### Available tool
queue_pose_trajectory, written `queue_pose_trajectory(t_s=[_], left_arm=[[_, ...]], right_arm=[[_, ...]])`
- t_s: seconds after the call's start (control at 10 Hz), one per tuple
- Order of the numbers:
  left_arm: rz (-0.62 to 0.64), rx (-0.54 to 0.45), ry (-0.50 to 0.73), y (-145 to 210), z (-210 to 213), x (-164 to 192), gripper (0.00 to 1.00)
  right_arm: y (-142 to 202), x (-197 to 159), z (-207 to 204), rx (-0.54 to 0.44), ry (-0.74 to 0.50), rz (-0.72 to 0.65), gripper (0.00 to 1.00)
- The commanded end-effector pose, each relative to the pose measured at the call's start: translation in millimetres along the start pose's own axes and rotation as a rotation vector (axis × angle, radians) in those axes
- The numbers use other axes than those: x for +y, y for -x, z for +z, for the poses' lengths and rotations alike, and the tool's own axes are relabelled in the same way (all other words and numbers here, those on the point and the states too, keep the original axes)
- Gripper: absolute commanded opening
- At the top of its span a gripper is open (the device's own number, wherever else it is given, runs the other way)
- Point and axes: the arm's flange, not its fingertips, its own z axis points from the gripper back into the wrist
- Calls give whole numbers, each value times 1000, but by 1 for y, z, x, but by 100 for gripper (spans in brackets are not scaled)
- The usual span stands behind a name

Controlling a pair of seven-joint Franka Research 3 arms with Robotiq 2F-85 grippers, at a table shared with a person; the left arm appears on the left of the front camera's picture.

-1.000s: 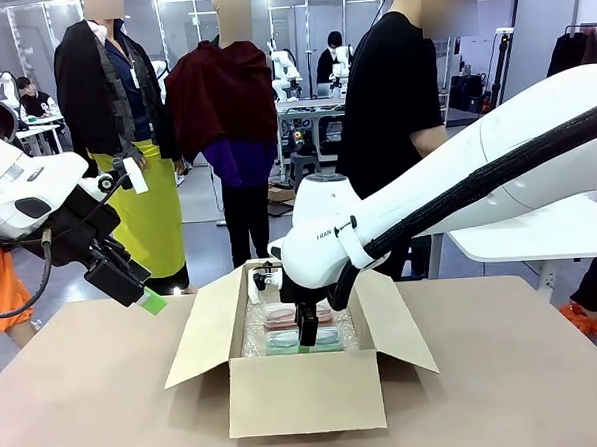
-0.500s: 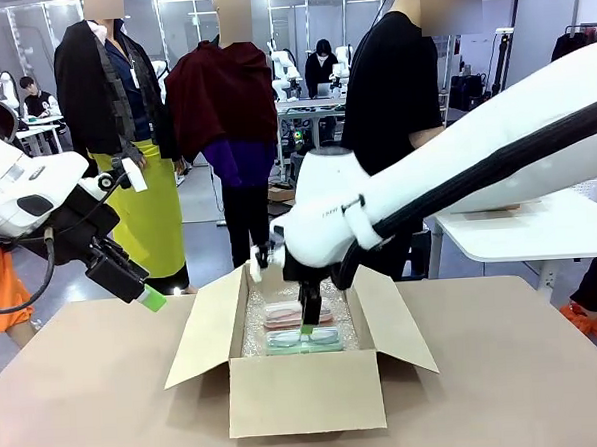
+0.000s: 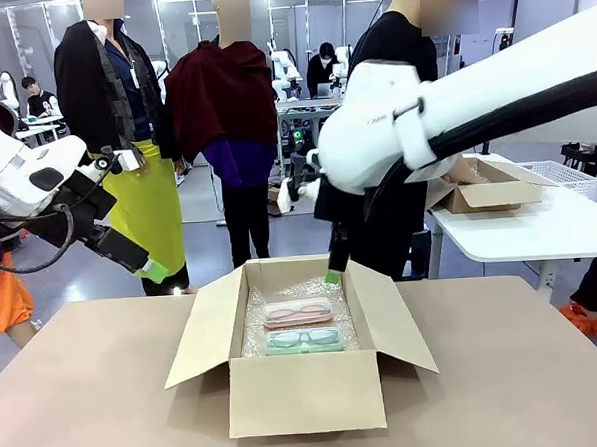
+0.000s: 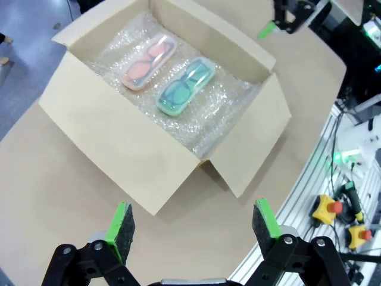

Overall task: Pack the glasses set securely to prepare it for shipping.
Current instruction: Position the Package Box on the left side of the table.

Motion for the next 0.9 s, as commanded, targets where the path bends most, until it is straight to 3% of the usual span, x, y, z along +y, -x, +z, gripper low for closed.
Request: queue_pose_trajectory(t_s=[0.0, 0.5, 0.7, 0.8], left_arm=[[44, -46, 23, -2, -1, 9, 100], [218, -136, 130, 5, 3, 62, 100], [219, -162, 154, 8, 8, 69, 100], [221, -161, 157, 9, 9, 72, 100]], right_arm=[[48, 21, 29, -69, -2, -74, 100], [200, 69, 116, -314, 64, -436, 100], [249, 100, 137, -419, 62, -554, 100], [269, 105, 140, -418, 64, -622, 100]])
